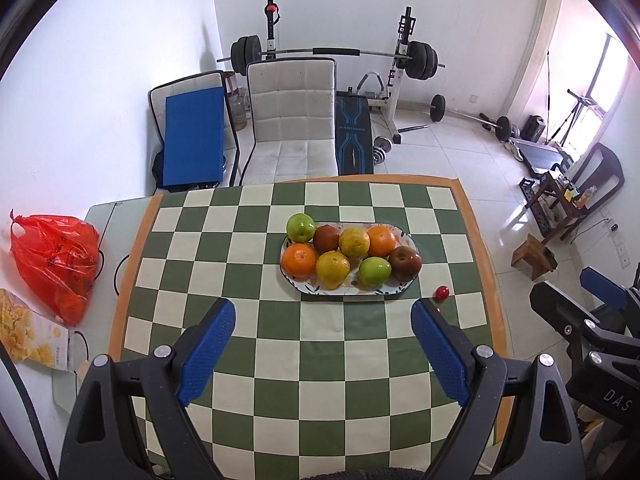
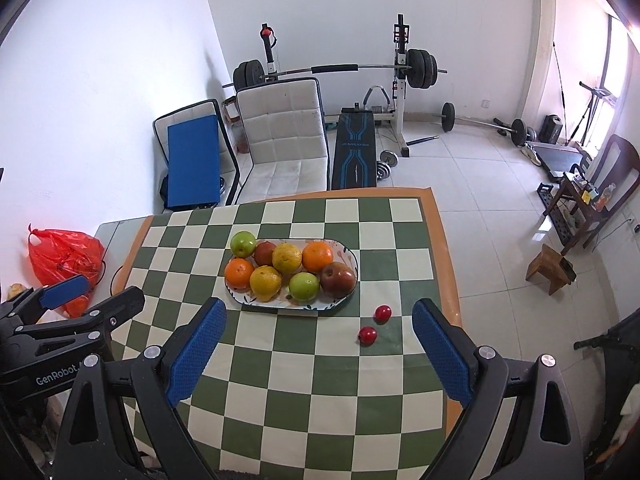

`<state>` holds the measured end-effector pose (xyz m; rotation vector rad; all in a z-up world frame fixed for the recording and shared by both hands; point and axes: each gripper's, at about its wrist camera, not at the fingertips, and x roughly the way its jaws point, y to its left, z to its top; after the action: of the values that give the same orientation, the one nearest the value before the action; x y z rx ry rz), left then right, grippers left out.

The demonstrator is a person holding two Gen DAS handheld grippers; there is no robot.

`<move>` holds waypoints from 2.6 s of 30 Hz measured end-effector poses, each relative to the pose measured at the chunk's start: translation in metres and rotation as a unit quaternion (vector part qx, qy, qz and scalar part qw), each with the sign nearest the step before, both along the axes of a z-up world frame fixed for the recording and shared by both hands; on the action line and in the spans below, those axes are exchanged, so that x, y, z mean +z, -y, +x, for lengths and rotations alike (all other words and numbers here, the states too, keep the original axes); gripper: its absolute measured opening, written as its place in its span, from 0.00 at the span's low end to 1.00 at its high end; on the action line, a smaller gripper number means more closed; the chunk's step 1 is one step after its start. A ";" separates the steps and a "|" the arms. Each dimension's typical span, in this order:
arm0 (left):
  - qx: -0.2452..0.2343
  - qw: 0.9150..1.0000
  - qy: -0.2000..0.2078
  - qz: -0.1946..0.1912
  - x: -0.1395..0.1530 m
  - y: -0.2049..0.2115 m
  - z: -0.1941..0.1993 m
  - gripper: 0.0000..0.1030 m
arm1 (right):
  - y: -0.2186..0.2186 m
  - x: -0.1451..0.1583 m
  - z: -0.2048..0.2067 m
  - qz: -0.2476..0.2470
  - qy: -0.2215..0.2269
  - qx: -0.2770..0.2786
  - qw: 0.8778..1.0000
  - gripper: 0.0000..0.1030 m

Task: Organize fruits
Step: 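Raise both open tools away from the plate, then grasp a red cherry tomato with the right tool while the left tool grasps the other, then carry both cherry tomatoes to the plate edge and open both tools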

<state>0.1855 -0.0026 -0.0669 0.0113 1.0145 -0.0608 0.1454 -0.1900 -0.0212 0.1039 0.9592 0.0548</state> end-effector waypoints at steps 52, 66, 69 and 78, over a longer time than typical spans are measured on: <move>-0.128 0.955 -0.267 0.036 -0.291 0.201 0.116 0.92 | 0.169 -0.329 0.106 0.115 -0.234 -0.118 0.958 0.31; -0.173 0.942 -0.285 0.045 -0.312 0.221 0.114 0.28 | 0.213 -0.300 0.072 0.142 -0.206 -0.165 0.954 0.31; -0.164 0.945 -0.282 0.027 -0.302 0.206 0.114 0.28 | 0.201 -0.286 0.079 0.147 -0.197 -0.150 0.958 0.31; -0.050 0.963 -0.260 -0.055 -0.230 0.072 0.121 0.28 | 0.116 -0.270 0.116 0.191 -0.184 -0.071 0.962 0.31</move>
<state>0.3066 -0.0748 -0.2969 -0.0576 1.5351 -0.2212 0.2612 -0.3063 -0.2908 0.5550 1.3025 0.0893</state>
